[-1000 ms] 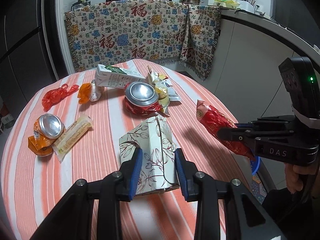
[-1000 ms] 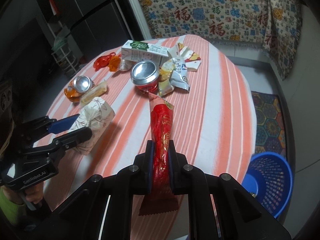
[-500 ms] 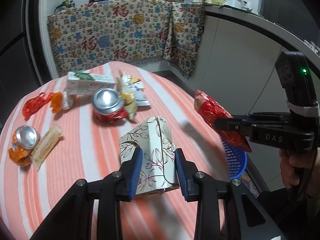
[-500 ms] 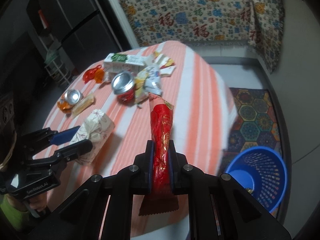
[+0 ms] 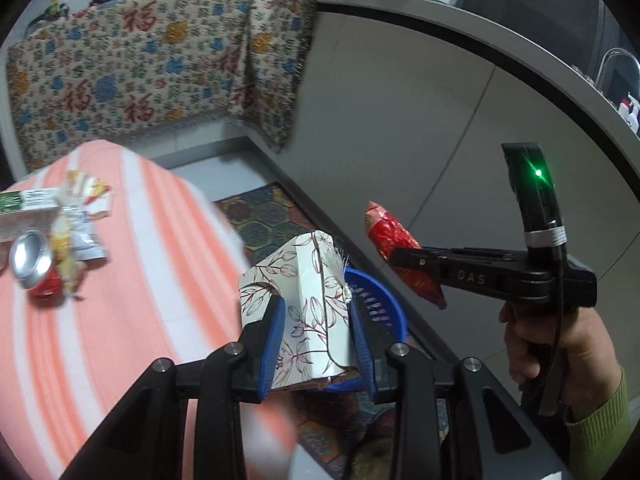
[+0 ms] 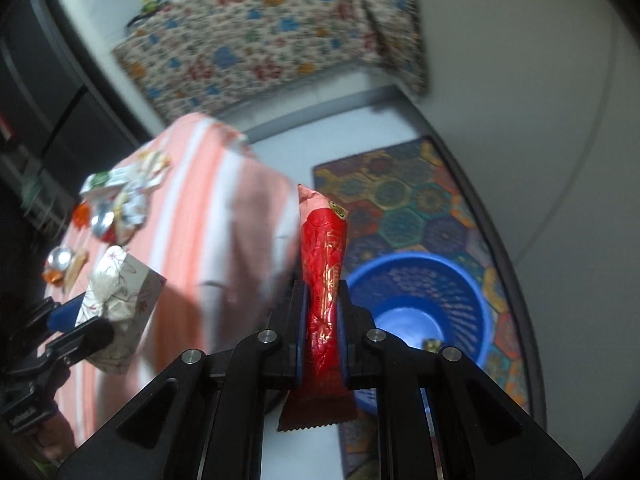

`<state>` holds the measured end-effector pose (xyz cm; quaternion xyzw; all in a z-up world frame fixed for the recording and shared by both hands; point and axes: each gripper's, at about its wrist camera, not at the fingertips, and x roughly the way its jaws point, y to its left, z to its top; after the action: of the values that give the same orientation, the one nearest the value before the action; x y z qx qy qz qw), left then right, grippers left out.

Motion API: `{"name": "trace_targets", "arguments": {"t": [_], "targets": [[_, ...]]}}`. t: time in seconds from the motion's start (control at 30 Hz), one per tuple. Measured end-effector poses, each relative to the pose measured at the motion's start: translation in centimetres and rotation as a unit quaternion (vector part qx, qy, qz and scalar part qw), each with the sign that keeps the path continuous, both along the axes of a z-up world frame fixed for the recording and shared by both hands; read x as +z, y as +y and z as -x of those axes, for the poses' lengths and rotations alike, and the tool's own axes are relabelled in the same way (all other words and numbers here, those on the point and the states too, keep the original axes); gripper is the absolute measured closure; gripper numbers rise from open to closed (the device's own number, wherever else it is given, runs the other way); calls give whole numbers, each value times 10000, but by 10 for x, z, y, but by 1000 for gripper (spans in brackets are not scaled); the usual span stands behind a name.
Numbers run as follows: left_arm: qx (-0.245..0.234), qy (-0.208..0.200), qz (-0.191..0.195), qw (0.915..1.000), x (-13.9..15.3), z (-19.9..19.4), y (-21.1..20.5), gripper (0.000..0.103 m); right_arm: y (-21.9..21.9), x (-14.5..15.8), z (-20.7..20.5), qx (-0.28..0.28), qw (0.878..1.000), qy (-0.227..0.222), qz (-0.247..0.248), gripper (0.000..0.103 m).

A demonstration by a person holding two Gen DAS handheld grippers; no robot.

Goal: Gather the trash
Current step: 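Drop the red wrapper and floral box into the blue wastebasket with both grippers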

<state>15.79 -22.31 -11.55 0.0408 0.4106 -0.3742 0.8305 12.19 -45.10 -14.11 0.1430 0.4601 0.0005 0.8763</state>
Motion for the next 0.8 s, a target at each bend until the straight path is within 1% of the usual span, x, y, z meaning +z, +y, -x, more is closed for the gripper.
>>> {"name": "trace_targets", "arguments": {"t": [0.13,0.33,0.43,0.7,0.77,0.8], "targets": [[-209,82,-9,9997,-10,-1,-40,69,-24,-6,4,-261,9996,108,7,91],[-344,345,19,9988,-34,-14,-77,69,-54,-21,3,-509,9983,253,-140,91],[-399,422,-36,9983,-46,-17,-85,69,-64,-24,5,-600,9976,289,-166,91],[-422,561,-161,9974,-77,-25,-101,69,-73,-28,6,-691,9967,327,-257,91],[-454,560,-170,9973,-82,-27,-104,68,-72,-28,5,-677,9968,333,-255,90],[-469,540,-167,9973,-84,-28,-106,63,-71,-28,4,-662,9969,333,-250,89]]}}
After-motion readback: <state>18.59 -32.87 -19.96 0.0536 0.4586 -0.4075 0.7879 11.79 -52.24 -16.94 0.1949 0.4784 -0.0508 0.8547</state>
